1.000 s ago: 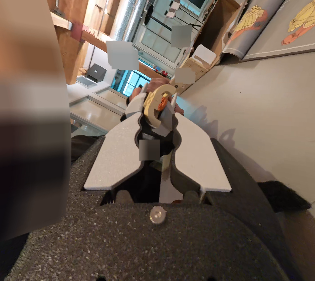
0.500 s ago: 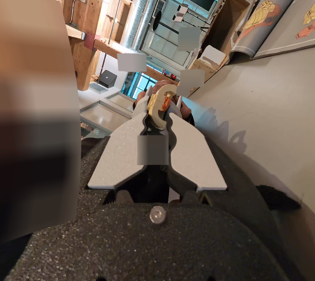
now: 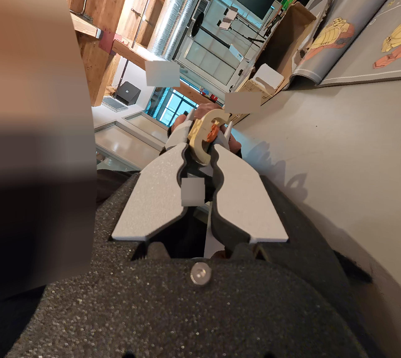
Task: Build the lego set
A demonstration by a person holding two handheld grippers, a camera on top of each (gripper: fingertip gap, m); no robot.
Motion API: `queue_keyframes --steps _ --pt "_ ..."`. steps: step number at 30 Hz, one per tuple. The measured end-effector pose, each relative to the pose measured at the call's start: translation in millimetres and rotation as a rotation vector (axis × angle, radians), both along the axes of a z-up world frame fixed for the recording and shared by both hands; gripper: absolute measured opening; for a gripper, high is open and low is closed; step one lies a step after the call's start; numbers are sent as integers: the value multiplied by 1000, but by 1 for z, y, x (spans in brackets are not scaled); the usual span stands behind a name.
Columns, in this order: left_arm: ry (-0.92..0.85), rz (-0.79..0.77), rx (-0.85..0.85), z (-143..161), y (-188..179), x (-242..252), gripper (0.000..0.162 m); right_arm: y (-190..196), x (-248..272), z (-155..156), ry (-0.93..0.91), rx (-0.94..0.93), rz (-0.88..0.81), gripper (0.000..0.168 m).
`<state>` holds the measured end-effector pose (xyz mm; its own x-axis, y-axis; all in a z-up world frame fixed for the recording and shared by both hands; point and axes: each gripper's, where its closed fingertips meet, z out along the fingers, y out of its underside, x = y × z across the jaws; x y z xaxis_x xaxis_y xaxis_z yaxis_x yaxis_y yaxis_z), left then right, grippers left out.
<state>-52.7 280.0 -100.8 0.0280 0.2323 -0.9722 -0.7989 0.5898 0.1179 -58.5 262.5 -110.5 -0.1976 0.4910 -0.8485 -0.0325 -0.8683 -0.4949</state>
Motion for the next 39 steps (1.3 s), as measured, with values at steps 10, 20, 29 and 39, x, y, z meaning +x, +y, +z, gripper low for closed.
queue_keyframes --steps 10,20,29,39 --pt "-5 5 -5 0 0 0 19 -1 1 0 -16 37 -11 17" --pt "-3 3 -15 -2 1 1 19 -2 1 -1 -30 47 -6 17" --pt "-4 3 -22 -3 1 0 19 -2 1 -1 -29 43 -1 16" --pt "-91 6 -234 -15 15 -4 19 6 2 0 10 -12 -25 44"
